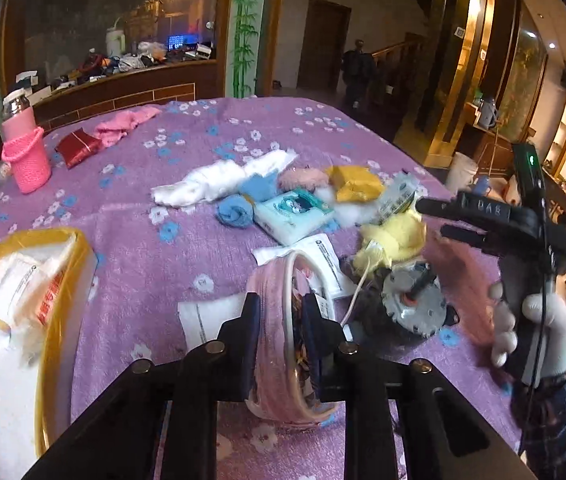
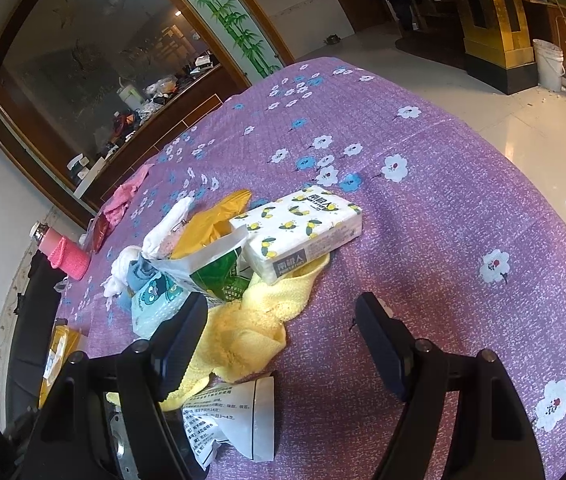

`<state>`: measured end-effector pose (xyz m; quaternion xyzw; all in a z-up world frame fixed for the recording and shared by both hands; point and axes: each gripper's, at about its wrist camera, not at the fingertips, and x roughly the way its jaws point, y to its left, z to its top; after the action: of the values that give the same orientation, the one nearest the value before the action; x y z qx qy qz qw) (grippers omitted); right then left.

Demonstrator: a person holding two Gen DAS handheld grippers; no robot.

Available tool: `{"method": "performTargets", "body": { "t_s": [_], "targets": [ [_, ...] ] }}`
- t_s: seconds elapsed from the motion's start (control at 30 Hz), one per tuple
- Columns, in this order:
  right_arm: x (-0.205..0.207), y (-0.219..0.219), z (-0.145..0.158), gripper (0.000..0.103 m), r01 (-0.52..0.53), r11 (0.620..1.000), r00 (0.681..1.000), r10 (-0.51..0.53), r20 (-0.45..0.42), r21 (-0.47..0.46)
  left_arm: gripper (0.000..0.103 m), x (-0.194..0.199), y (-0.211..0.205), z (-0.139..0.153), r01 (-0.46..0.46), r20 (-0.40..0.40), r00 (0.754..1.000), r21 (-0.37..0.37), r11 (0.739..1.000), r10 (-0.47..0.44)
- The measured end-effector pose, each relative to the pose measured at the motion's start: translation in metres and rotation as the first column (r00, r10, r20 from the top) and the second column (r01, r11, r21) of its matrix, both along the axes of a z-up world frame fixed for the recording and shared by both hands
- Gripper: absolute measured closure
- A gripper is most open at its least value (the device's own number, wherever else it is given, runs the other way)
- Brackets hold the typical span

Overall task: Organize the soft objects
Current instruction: 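Close the left tool on the pink pouch rim and lift it, then carry the pink pouch with the left tool into the white foam box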

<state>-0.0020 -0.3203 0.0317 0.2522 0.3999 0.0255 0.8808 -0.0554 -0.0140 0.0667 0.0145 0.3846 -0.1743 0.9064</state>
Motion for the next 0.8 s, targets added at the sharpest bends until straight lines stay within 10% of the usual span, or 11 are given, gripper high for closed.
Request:
{"method": "performTargets", "body": {
  "t_s": [0.4, 0.8],
  "targets": [
    [0.001, -0.004, -0.004, 0.027, 0.014, 1.0, 1.0, -0.014, -0.019, 0.002, 0.087, -0.035, 0.082, 0.054, -0.115, 0.084, 0.987, -0.202, 0.973, 0.134],
    [-0.006, -0.023, 0.003, 0.027, 0.097, 0.995, 0.995, -0.098, 0.026, 0.029, 0.086, -0.072, 0.217, 0.056, -0.357, 0.096, 0.913, -0.285, 0.89, 0.397]
  ]
}}
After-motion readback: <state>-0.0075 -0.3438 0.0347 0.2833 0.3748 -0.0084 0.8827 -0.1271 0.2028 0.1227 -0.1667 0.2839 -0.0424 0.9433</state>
